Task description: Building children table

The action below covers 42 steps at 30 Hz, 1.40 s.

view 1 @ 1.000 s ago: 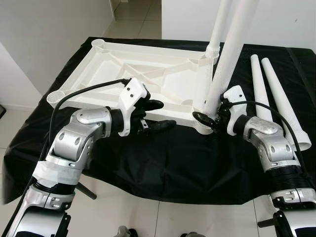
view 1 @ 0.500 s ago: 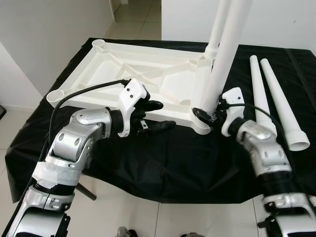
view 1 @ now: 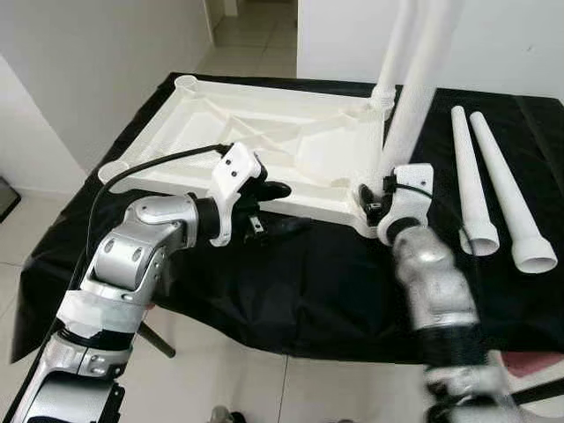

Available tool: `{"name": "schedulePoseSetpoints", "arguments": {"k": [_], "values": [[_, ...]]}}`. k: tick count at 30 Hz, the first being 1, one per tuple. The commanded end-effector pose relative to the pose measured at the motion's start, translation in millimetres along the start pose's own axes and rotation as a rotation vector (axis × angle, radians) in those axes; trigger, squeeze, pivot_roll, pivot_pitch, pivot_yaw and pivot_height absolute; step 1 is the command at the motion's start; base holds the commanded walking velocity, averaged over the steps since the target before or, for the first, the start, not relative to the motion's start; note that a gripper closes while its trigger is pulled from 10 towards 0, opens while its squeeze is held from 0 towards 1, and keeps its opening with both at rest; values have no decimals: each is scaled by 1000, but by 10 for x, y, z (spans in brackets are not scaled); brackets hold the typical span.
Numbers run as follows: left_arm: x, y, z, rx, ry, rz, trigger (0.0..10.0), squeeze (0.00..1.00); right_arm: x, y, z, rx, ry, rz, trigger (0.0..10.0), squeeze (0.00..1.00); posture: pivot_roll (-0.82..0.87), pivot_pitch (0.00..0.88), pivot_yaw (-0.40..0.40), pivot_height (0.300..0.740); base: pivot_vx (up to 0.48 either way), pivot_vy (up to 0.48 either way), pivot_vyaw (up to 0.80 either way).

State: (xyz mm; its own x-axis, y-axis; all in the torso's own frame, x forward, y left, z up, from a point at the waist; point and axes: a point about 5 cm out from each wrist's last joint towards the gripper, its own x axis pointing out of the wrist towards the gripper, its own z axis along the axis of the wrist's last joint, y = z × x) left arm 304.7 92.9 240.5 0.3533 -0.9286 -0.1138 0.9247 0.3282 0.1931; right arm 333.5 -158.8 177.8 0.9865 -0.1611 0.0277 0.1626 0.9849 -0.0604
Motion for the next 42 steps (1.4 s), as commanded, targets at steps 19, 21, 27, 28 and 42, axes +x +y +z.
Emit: {"name": "schedulePoseSetpoints", "arguments": {"k": [19,21,27,28,42], "values": [[-49,18,-53,-6,25,37,10000,0,-198,8,-85,4,-54,-144,10000,0,-102,155,96,740,0,0,0],[-49,18,-53,-6,25,37,10000,0,-198,8,-85,4,-54,-144,10000,0,-102,155,96,740,0,0,0],[-52,22,-56,-4,24,42,10000,0,-240,-87,144,-22,-191,-167,10000,0,-104,157,93,740,0,0,0],[-56,26,-56,-4,23,46,10000,0,-280,-126,218,-40,-235,-165,10000,0,-105,158,92,740,0,0,0],[-89,113,-47,18,19,92,10000,0,-806,-183,53,-134,-239,-68,10000,0,-121,160,91,740,0,0,0]]}}
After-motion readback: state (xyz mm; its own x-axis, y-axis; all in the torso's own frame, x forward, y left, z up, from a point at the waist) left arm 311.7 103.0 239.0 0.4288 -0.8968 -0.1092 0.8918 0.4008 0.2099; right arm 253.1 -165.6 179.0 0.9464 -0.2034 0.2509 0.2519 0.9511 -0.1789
